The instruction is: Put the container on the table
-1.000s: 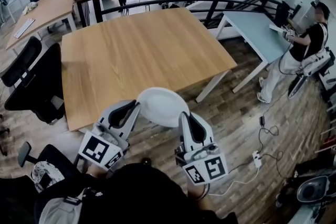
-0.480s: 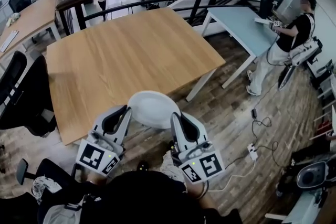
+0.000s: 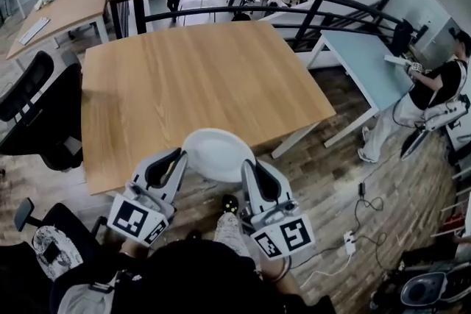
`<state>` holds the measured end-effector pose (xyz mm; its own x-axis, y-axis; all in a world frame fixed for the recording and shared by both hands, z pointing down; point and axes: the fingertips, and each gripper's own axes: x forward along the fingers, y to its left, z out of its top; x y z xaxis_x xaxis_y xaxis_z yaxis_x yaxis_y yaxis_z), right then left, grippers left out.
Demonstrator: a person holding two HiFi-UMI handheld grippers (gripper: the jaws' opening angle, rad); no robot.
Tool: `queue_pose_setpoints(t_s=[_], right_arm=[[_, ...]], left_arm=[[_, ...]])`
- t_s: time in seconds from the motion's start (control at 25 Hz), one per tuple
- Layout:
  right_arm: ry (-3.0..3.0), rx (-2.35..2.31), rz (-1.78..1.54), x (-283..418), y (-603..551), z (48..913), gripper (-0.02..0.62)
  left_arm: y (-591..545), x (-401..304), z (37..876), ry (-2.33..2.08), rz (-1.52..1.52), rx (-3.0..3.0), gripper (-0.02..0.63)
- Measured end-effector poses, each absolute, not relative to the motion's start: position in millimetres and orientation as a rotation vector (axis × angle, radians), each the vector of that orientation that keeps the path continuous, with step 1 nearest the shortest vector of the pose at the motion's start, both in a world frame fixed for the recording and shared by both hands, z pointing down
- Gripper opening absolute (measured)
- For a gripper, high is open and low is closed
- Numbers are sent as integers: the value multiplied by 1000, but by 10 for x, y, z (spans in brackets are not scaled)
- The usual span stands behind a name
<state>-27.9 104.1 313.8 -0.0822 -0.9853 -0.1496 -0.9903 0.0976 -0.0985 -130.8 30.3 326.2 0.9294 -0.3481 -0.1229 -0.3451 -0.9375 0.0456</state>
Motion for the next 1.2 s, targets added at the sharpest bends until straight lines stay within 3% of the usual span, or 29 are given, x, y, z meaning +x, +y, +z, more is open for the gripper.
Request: queue_pose_setpoints(t_s=[1.2], right_arm=[[2338, -1676, 12, 1169, -54, 3167, 32]], left_arm=[[-521, 30, 3195, -887, -39, 3082, 25]])
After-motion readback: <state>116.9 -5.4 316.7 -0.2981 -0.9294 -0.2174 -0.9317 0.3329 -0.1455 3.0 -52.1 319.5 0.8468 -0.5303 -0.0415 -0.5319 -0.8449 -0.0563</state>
